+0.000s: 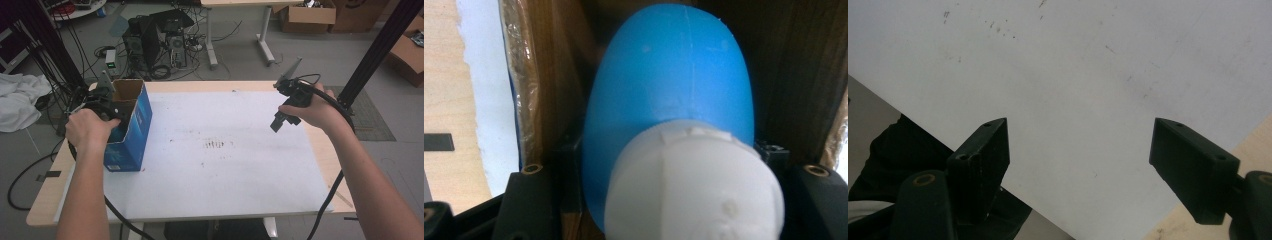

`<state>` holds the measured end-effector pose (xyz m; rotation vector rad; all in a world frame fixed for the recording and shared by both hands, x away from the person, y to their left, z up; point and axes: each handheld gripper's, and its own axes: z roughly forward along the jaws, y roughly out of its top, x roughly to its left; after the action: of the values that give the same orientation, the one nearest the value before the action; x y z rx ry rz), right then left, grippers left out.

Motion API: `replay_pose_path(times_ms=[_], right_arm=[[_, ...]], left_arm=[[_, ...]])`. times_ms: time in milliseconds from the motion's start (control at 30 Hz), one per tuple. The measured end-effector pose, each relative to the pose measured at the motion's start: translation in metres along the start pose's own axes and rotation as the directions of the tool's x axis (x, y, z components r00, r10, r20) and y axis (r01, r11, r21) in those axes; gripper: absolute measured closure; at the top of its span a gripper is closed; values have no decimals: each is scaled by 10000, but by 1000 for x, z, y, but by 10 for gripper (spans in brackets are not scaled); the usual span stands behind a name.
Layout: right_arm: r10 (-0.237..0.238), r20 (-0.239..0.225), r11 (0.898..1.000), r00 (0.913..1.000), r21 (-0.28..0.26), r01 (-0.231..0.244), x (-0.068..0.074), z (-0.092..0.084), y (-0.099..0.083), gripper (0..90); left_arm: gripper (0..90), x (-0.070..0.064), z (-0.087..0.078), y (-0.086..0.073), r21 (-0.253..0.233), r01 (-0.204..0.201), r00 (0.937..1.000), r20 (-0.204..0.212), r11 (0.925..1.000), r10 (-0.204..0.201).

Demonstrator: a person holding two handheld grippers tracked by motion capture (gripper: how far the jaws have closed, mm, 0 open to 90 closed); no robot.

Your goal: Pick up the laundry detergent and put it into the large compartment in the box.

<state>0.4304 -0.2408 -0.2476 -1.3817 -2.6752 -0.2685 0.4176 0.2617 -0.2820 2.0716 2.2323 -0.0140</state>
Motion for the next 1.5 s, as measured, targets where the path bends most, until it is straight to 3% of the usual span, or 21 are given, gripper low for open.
replay_pose_path(times_ms=[1000, 1267, 1500], right_arm=[[-5, -13, 10000, 10000, -50, 5, -3, -2, -5, 242], [94, -64, 9999, 9999, -59, -95, -4, -3, -7, 242], [29, -72, 10000, 10000, -69, -29, -5, -4, -8, 241]], left_arm=[[351, -7, -2, -1, 7, -81, 9995, -319, 10000, 81], [298, -10, -14, -3, -163, -167, 9993, -347, 9997, 161], [263, -16, -31, -4, -318, -427, 9966, -717, 9986, 404]])
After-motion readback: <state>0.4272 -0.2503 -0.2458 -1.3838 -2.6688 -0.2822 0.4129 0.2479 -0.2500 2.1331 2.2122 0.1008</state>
